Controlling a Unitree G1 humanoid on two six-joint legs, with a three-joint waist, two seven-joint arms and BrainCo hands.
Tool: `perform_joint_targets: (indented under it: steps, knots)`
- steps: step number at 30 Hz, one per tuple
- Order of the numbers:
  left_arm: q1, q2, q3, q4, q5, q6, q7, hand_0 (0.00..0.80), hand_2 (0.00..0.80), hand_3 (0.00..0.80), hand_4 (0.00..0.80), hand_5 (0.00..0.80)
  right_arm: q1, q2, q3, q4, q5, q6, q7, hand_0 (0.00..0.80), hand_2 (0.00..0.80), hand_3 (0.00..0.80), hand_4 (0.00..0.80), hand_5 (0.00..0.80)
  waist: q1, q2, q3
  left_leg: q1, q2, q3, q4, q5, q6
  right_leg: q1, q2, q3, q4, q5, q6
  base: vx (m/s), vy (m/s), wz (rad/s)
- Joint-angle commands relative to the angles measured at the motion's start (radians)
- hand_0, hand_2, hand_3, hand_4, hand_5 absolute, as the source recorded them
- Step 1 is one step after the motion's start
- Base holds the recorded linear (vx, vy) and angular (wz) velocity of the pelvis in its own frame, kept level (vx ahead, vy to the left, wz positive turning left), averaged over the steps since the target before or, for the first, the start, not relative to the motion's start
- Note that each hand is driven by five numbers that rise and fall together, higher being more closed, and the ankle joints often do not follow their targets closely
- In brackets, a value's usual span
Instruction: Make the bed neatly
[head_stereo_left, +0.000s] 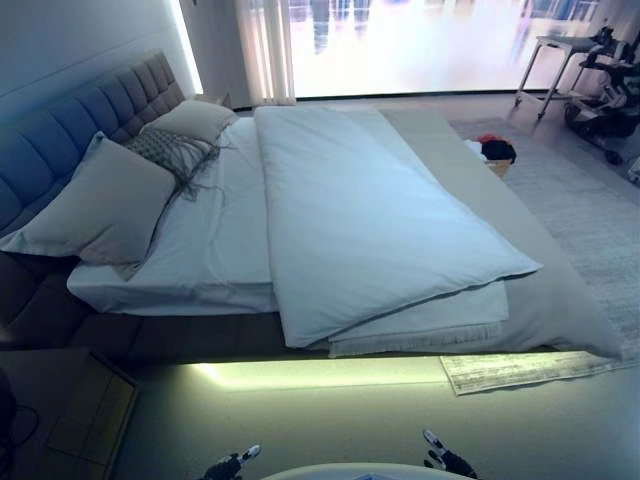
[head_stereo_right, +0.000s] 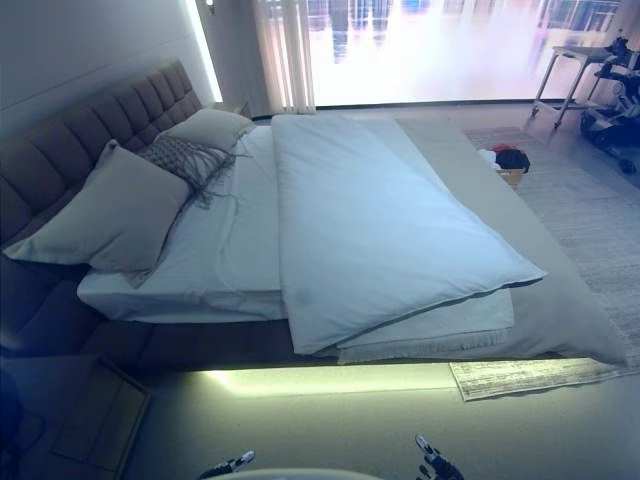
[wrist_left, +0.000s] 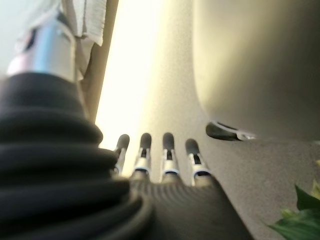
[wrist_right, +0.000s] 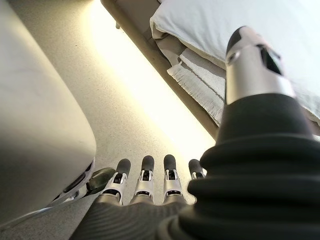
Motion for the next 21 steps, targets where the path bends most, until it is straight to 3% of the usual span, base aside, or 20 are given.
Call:
perform_joint_targets:
  steps: [1, 6, 21]
  knots:
    - [-0.086, -0.011, 0.024, 0.059, 0.029, 0.012, -0.003, 0.0, 0.0, 0.0, 0.0, 0.0, -0.097, 0.024, -0.007, 0.053, -0.037, 0.019, 0.018, 0.0, 0.0, 0.0, 0.0, 0.0, 0.005, -0.05, 0.033, -0.03, -0.058, -0.006, -0.002, -0.011, 0.062, 0.056, -0.007, 0.038, 0.004, -0.081, 0.018, 0.0, 0.0, 0.0]
    - [-0.088, -0.014, 0.024, 0.064, 0.026, 0.061, -0.054, 0.0, 0.0, 0.0, 0.0, 0.0, -0.1, 0.024, 0.003, 0.057, -0.065, 0.063, 0.013, 0.0, 0.0, 0.0, 0.0, 0.0, 0.006, -0.051, 0.031, -0.025, -0.056, -0.005, -0.002, -0.01, 0.062, 0.061, -0.007, 0.038, 0.004, -0.082, 0.017, 0.0, 0.0, 0.0]
    - [-0.108, -0.009, 0.005, 0.074, 0.071, 0.068, -0.035, 0.0, 0.0, 0.0, 0.0, 0.0, -0.114, 0.024, 0.036, 0.054, -0.071, 0.126, 0.033, 0.0, 0.0, 0.0, 0.0, 0.0, 0.008, -0.056, 0.035, -0.015, -0.05, -0.002, 0.0, -0.008, 0.062, 0.073, -0.005, 0.031, 0.004, -0.084, 0.013, 0.0, 0.0, 0.0]
